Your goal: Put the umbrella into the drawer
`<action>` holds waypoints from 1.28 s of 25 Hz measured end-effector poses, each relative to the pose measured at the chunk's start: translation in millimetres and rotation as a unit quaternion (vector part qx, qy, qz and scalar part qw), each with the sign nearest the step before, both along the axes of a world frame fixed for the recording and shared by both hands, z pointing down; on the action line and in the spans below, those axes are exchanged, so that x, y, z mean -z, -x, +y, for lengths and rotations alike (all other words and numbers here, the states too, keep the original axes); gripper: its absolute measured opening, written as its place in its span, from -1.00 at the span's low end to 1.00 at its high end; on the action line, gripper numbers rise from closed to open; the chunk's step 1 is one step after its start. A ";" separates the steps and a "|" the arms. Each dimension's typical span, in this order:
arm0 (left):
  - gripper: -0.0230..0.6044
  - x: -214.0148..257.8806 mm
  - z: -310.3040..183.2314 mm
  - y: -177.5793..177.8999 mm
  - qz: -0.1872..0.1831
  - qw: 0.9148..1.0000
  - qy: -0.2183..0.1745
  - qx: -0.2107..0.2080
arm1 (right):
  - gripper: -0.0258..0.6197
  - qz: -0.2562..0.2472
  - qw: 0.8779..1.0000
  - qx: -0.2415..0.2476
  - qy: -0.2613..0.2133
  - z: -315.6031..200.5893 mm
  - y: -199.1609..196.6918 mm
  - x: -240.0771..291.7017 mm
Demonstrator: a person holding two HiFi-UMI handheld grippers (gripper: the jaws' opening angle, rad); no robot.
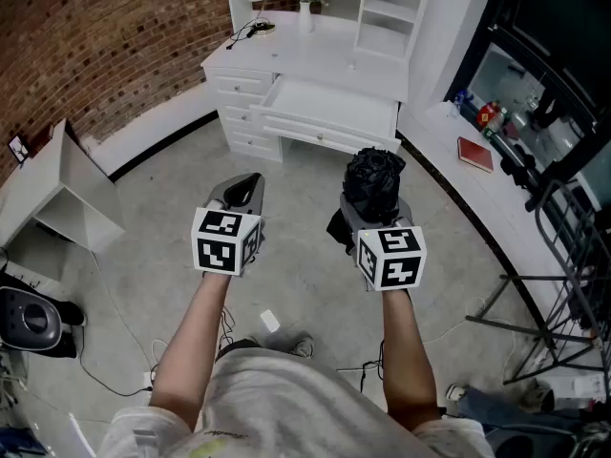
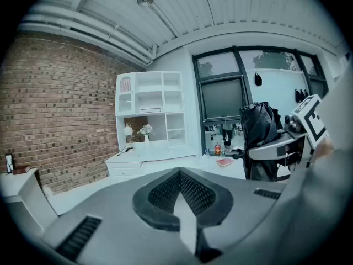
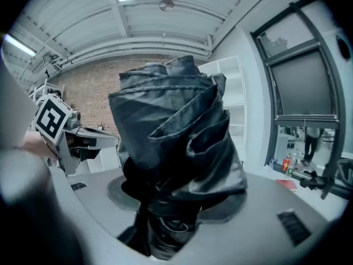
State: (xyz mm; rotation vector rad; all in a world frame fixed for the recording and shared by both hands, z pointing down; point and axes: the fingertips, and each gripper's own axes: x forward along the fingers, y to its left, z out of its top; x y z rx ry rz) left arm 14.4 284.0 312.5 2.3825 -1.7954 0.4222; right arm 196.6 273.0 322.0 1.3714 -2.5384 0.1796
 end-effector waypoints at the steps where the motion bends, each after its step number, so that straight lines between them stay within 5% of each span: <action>1: -0.95 -1.4 -0.4 -0.8 0.000 1.000 0.001 0.000 | -0.15 -0.002 1.000 0.002 0.002 0.0 -0.4 -1.3; 18: -0.95 -7.2 -22.0 -12.3 -0.001 1.000 -0.001 -0.009 | -0.15 0.002 1.000 0.025 0.008 -15.9 -3.3 -12.9; 32: -0.95 -19.4 -107.0 16.2 0.008 0.999 0.009 -0.035 | -0.15 0.004 1.000 0.006 0.017 -90.1 25.1 -21.7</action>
